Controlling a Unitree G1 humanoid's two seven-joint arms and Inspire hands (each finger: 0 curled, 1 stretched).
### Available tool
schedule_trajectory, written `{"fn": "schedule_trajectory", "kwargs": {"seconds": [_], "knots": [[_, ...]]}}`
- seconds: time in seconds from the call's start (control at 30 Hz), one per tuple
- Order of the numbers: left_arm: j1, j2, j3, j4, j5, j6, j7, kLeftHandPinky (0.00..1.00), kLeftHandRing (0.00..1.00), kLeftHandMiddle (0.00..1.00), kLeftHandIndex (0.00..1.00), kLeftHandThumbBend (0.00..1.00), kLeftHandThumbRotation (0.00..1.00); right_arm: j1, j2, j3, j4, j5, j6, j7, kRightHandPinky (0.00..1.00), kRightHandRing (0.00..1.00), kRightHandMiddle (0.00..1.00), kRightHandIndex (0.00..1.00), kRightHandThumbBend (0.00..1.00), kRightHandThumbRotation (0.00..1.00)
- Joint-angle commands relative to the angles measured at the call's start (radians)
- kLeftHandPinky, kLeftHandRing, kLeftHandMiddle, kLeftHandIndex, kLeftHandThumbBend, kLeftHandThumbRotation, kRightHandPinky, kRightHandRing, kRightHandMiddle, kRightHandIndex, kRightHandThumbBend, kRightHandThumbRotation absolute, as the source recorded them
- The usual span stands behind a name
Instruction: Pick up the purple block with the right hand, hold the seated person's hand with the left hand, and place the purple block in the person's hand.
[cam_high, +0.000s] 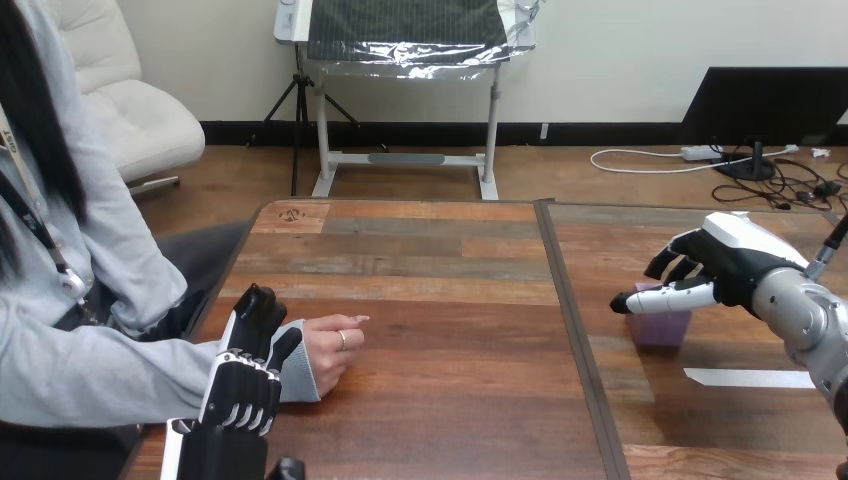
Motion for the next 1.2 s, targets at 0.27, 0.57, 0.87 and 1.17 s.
{"fn": "schedule_trajectory", "kwargs": {"seconds": [0.27,0.57,0.87,1.17], "knots": [[-0.056,0.010,-0.011,-0.035,-0.009,0.000,-0.017,0.93,0.97,0.97,0.95,0.98,0.71,0.032,0.008,0.008,-0.028,0.024,-0.034,0.081,0.66,0.70,0.72,0.71,0.80,0.59],[-0.070,0.007,-0.008,-0.025,-0.020,-0.010,-0.034,0.93,0.96,0.96,0.95,0.97,0.70,0.041,-0.018,0.008,-0.085,0.042,-0.074,0.128,0.67,0.70,0.72,0.70,0.78,0.59],[-0.074,0.005,0.000,-0.025,-0.018,-0.008,-0.037,0.92,0.96,0.96,0.95,0.98,0.70,0.070,-0.053,-0.008,-0.163,0.064,-0.115,0.160,0.66,0.69,0.72,0.71,0.80,0.59],[-0.076,0.004,-0.001,-0.026,-0.023,-0.001,-0.040,0.92,0.96,0.97,0.95,0.98,0.69,0.124,-0.099,-0.047,-0.305,0.115,-0.131,0.177,0.65,0.68,0.71,0.71,0.79,0.53]]}}
